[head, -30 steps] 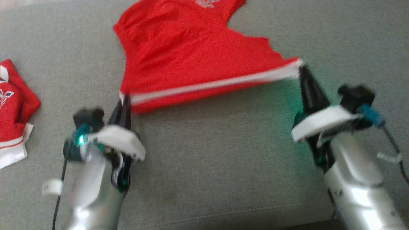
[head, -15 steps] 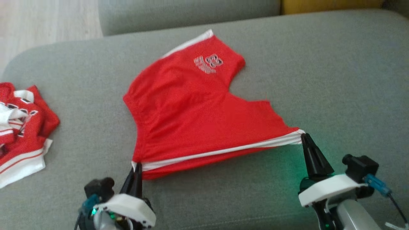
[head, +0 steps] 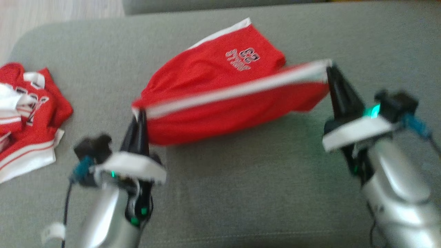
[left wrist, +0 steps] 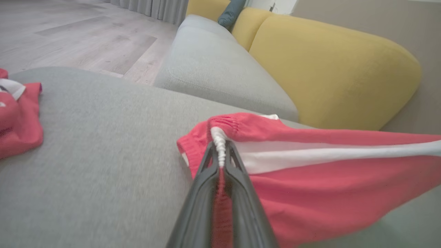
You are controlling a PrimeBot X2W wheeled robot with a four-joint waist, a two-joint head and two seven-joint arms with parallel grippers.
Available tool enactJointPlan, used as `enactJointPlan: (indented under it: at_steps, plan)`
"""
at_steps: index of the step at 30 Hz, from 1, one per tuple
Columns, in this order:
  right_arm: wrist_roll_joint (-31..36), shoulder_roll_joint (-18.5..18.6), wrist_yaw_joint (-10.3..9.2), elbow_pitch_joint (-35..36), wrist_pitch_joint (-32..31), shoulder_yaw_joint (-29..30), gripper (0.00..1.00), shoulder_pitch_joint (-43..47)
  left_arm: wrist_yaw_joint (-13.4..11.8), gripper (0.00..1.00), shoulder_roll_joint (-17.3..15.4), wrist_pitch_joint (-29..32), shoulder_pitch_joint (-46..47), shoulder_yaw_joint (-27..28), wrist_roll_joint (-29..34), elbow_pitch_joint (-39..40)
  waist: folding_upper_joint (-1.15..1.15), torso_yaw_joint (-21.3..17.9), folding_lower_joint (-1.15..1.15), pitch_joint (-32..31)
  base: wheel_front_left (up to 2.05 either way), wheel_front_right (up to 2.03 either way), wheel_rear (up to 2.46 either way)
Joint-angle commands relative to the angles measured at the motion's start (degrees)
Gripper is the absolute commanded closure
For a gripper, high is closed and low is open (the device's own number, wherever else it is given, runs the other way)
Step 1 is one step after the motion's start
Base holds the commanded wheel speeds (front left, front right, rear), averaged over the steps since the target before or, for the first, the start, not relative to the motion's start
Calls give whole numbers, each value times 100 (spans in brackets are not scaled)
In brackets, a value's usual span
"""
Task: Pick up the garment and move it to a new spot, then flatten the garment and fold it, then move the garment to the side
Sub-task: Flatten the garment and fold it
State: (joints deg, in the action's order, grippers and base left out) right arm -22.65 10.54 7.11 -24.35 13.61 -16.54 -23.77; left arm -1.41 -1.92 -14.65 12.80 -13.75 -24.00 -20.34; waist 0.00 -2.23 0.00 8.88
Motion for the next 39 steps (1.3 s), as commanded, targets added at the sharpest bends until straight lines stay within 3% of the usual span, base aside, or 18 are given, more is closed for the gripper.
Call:
enactJointPlan:
  at_steps: [1, 13, 23, 24, 25, 26, 27, 28, 29, 30, 31, 32, 39]
  plan:
    - [161, 121, 37, 22, -6, -173, 100, -446, -41, 100, -96, -35, 449, 175, -109, 179, 0, 246, 0, 399, 0, 0, 0]
    - [737, 328, 37, -1780, -103, -267, 100, -3025, -398, 100, -96, -35, 2210, -610, -1085, -339, 0, 1010, 0, 1716, 0, 0, 0]
    - [1453, 269, 37, -3152, -44, -186, 100, -4345, -642, 100, -96, -35, 3132, -1347, -1563, -517, 0, 1396, 0, 2286, 0, 0, 0]
    - [1497, 231, 37, -3272, -35, -121, 100, -4438, -667, 94, -96, -35, 3198, -1395, -1594, -528, 0, 1405, 0, 2331, 0, 0, 0]
    - [1645, 176, 37, -3499, -12, -29, 100, -4578, -708, 74, -96, -35, 3286, -1467, -1653, -537, 0, 1418, 0, 2387, 0, 0, 0]
    - [1710, 152, 37, -3596, 6, 31, 72, -4624, -730, 56, -96, -35, 3301, -1496, -1685, -532, 0, 1423, 0, 2402, 0, 0, 0]
    - [1763, 134, 37, -3681, 28, 108, 51, -4660, -752, 47, -96, -35, 3307, -1520, -1705, -521, 0, 1429, 0, 2414, 0, 0, 0]
    - [1816, 119, 37, -3747, 49, 177, 27, -4692, -790, 70, -96, -35, 3301, -1520, -1737, -508, 0, 1434, 0, 2426, 0, 0, 0]
    - [1865, 103, 37, -3795, 69, 234, 27, -4721, -822, 88, -96, -35, 3292, -1509, -1754, -492, 0, 1435, 0, 2433, 0, 0, 0]
    - [1897, 99, 37, -3815, 90, 319, 23, -4751, -854, 86, -96, -35, 3279, -1492, -1736, -482, 0, 1433, 0, 2434, 0, 0, 0]
    - [1917, 86, 37, -3821, 106, 414, 3, -4776, -886, 64, -96, -35, 3263, -1476, -1707, -477, 0, 1428, 0, 2436, 0, 0, 0]
    - [1937, 50, 37, -3823, 117, 467, 0, -4788, -906, 0, -96, -35, 3242, -1462, -1708, -480, 0, 1416, 0, 2439, 0, 0, 0]
    - [1936, -45, 37, -3952, 136, 641, 0, -4565, -996, 0, -96, -35, 2997, -1304, -1590, -420, 0, 1341, 0, 2314, 0, 0, 0]
